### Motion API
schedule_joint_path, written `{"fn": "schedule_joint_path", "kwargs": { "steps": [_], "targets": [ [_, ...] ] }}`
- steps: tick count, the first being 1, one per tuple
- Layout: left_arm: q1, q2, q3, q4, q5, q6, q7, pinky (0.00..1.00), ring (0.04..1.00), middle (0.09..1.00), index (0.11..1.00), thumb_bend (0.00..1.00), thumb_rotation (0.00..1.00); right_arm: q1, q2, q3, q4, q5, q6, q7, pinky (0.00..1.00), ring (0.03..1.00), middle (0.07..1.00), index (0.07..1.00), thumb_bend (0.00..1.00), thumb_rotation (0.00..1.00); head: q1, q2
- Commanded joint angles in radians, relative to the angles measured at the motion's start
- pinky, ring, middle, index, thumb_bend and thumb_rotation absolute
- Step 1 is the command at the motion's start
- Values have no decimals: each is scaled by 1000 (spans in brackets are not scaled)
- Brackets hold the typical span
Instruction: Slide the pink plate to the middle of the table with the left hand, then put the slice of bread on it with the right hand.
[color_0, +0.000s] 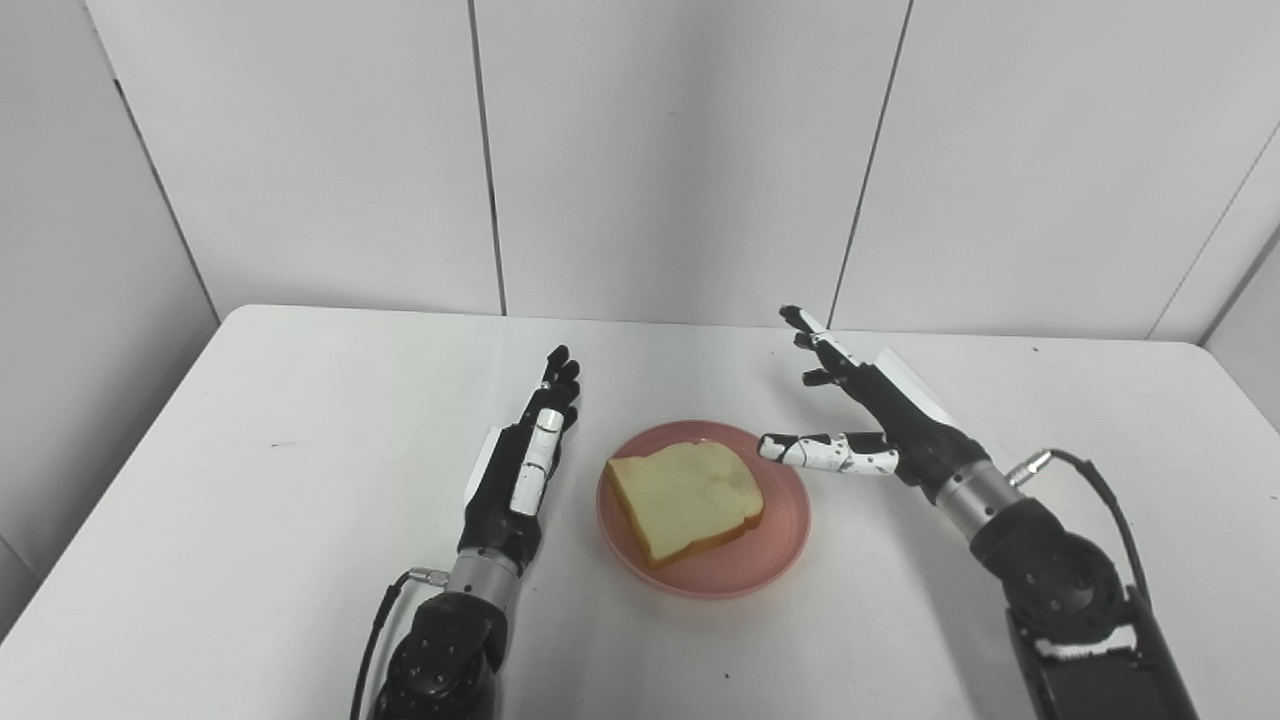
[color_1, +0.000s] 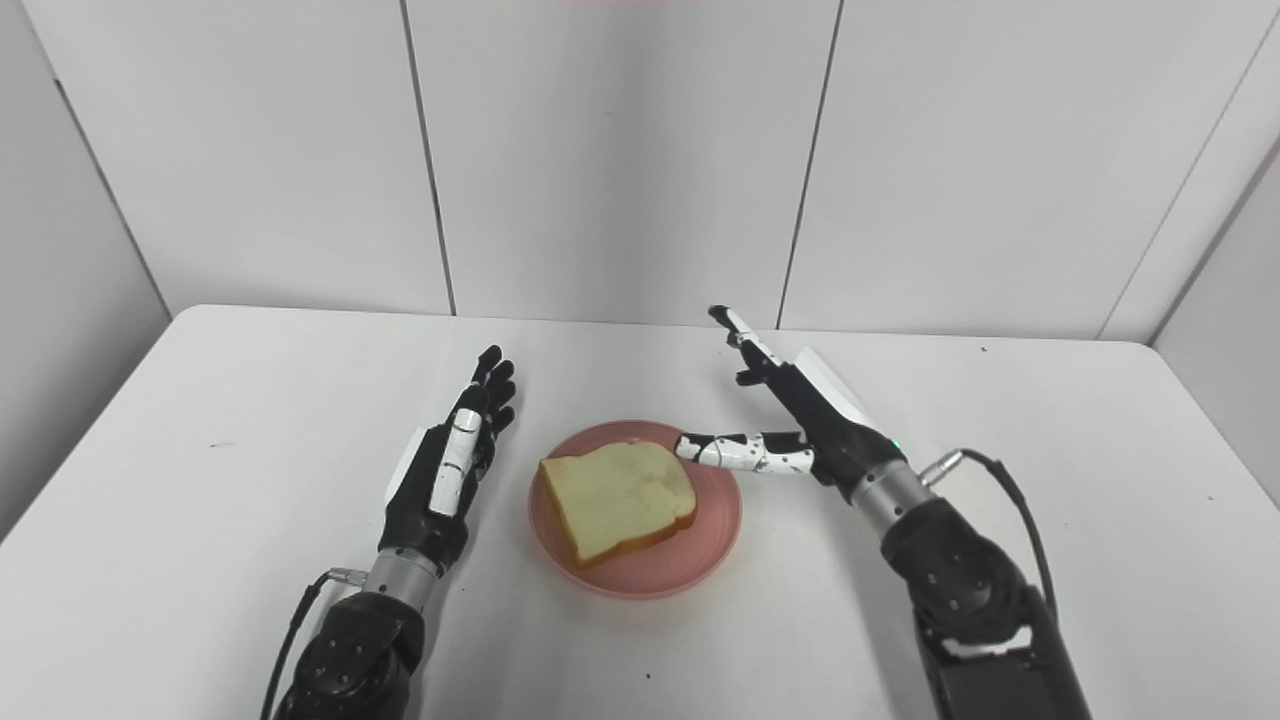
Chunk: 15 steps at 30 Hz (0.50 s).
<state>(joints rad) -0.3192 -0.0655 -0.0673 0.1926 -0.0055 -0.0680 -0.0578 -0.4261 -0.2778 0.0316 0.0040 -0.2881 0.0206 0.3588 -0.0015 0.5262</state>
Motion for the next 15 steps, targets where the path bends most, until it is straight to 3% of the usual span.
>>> {"fn": "schedule_joint_path", "kwargs": {
  "steps": [1, 6, 15],
  "targets": [
    [-20, 5, 2, -30, -15, -12, -12, 1000, 1000, 1000, 977, 709, 1000, -4, 6, -29, -8, 35, -35, -65, 847, 961, 1000, 1000, 742, 747, 1, 1],
    [-10, 12, -3, -37, -16, -8, -25, 1000, 1000, 1000, 978, 718, 1000, 62, 67, -83, 36, 176, -69, -118, 976, 998, 1000, 1000, 698, 913, -5, 1],
    [12, 20, 6, -40, -33, -14, -35, 1000, 1000, 1000, 992, 715, 1000, 131, 202, -154, 115, 363, -151, -212, 1000, 1000, 1000, 1000, 694, 982, 2, 3]
  ]
}}
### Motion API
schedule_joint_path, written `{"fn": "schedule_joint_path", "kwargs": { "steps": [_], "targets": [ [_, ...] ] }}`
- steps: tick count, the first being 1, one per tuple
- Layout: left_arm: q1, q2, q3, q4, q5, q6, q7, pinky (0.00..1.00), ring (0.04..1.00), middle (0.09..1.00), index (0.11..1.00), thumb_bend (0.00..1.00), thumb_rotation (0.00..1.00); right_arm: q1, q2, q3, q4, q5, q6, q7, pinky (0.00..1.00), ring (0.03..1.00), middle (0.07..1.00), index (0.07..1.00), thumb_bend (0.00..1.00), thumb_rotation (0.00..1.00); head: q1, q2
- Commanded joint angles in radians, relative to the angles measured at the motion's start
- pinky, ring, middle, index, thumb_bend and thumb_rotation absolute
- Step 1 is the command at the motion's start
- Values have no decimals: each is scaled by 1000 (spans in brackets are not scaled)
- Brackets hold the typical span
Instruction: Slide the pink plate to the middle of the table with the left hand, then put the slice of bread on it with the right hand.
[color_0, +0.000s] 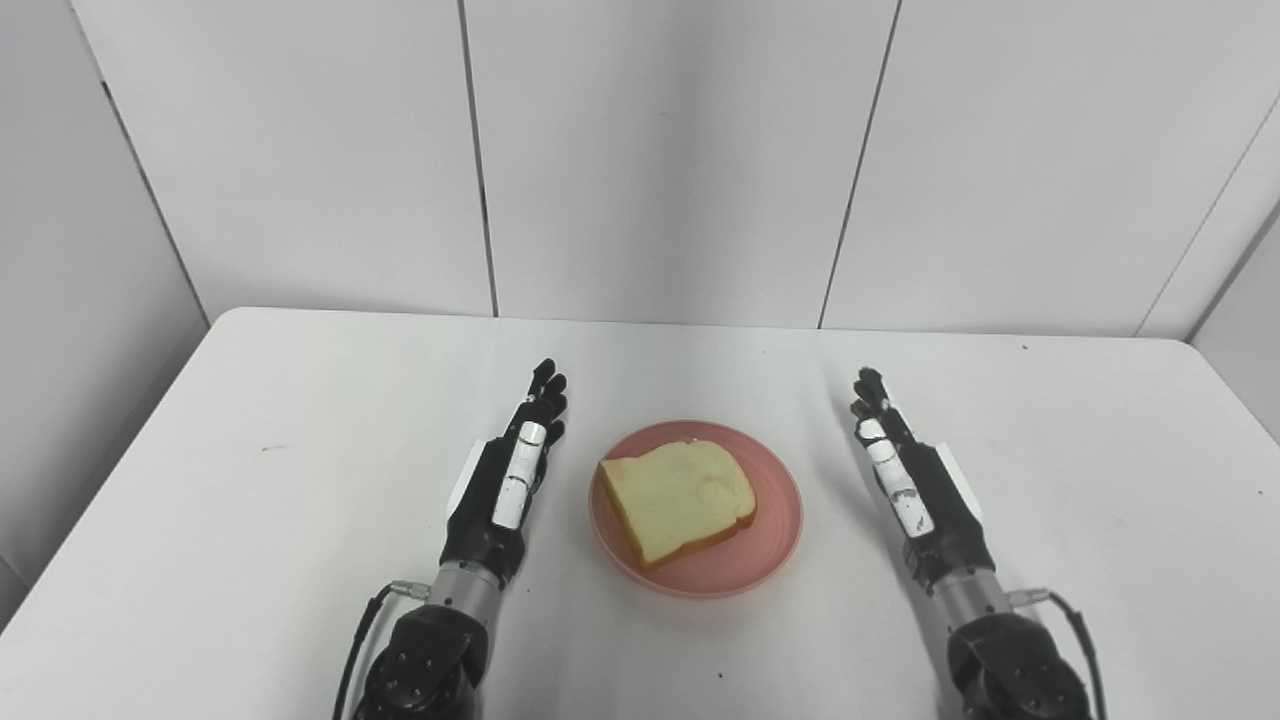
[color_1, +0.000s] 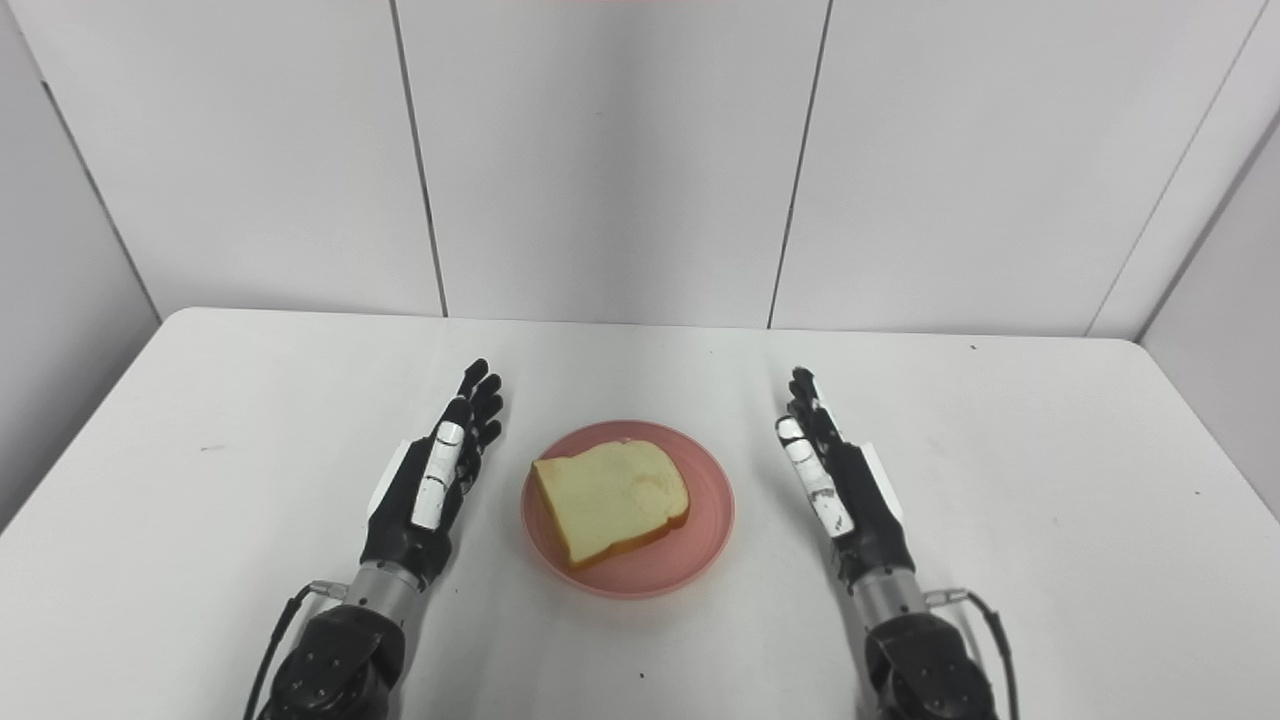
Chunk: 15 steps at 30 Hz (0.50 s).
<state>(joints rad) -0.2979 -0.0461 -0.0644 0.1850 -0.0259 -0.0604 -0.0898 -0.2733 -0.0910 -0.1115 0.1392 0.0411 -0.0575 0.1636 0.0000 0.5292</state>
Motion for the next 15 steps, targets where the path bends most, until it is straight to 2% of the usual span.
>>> {"fn": "schedule_joint_path", "kwargs": {
  "steps": [1, 4, 8, 15],
  "targets": [
    [-6, 1, 4, -34, -13, -20, -4, 1000, 1000, 1000, 994, 711, 1000, -14, 29, -13, -29, 45, -71, -27, 1000, 1000, 1000, 1000, 682, 982, 1, 0],
    [6, 2, 7, -44, -12, -16, -3, 1000, 1000, 1000, 1000, 714, 1000, 20, 57, -5, -72, 49, -63, -50, 1000, 1000, 1000, 1000, 653, 974, 4, 1],
    [11, -1, 11, -46, -14, -10, -3, 1000, 1000, 1000, 1000, 721, 1000, 44, 53, 9, -91, 54, -57, -50, 1000, 1000, 1000, 1000, 641, 961, 13, -4],
    [13, -15, 11, -42, -6, -24, 6, 1000, 1000, 1000, 992, 702, 1000, 28, 48, 19, -72, 74, -53, -49, 1000, 1000, 1000, 1000, 626, 926, 17, -10]
  ]
}}
